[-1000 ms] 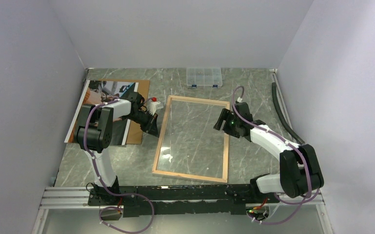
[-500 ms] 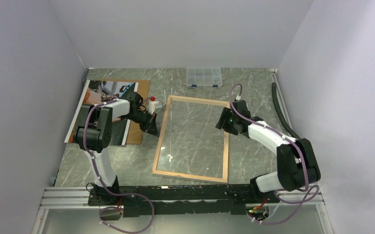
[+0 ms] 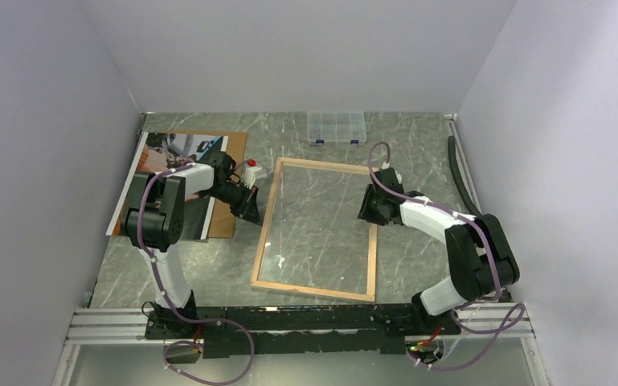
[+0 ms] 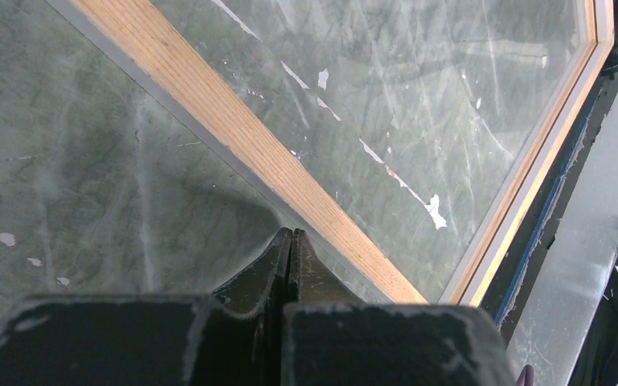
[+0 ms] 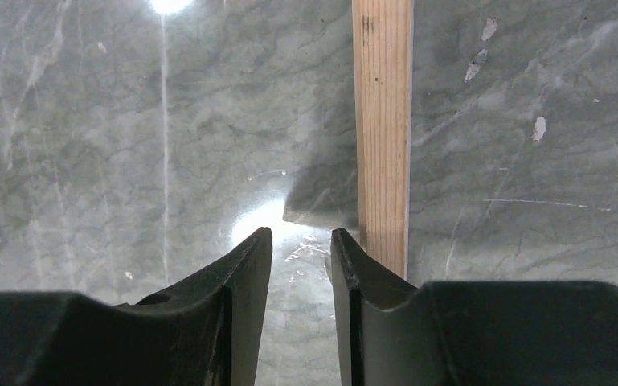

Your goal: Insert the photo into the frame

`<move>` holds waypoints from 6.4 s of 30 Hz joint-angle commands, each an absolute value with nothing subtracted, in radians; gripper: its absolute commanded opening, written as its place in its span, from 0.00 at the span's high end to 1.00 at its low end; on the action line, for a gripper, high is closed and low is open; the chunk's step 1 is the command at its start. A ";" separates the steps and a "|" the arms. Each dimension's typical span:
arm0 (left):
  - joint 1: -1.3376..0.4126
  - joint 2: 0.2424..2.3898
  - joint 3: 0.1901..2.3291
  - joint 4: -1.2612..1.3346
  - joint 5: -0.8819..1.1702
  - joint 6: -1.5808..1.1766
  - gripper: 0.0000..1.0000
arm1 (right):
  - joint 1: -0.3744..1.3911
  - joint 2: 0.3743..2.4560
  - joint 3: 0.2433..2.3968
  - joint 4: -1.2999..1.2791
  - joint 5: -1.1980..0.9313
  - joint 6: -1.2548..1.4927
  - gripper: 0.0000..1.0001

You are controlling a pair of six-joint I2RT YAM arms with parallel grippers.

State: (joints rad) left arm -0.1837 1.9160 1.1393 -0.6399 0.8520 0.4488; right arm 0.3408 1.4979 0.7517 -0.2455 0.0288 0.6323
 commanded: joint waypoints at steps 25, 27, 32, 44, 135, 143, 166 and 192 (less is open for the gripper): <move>-0.195 1.809 1.088 -0.723 0.799 0.599 0.97 | 0.244 1.308 0.740 -0.307 -0.032 0.631 0.04; -0.232 1.806 1.067 -0.703 0.767 0.596 0.97 | 0.221 1.337 0.723 -0.282 -0.089 0.637 0.04; -0.274 1.826 1.055 -0.671 0.744 0.570 0.97 | 0.207 1.381 0.715 -0.238 -0.184 0.651 0.03; -0.320 1.949 1.223 -0.627 0.679 0.463 0.97 | 0.172 1.465 0.786 -0.199 -0.258 0.704 0.04; 0.424 2.091 1.468 -0.481 -0.221 0.575 0.57 | 0.858 2.274 1.744 -0.195 -0.065 0.750 0.03; 0.425 2.022 1.378 -0.477 -0.178 0.586 0.58 | 0.876 2.062 1.524 -0.160 -0.122 0.827 0.08; 0.425 2.020 1.373 -0.486 -0.167 0.590 0.59 | 0.887 2.263 1.602 -0.022 -0.472 1.044 0.22; 0.425 2.013 1.364 -0.510 -0.127 0.597 0.61 | 0.887 2.317 1.566 0.327 -0.521 1.304 0.43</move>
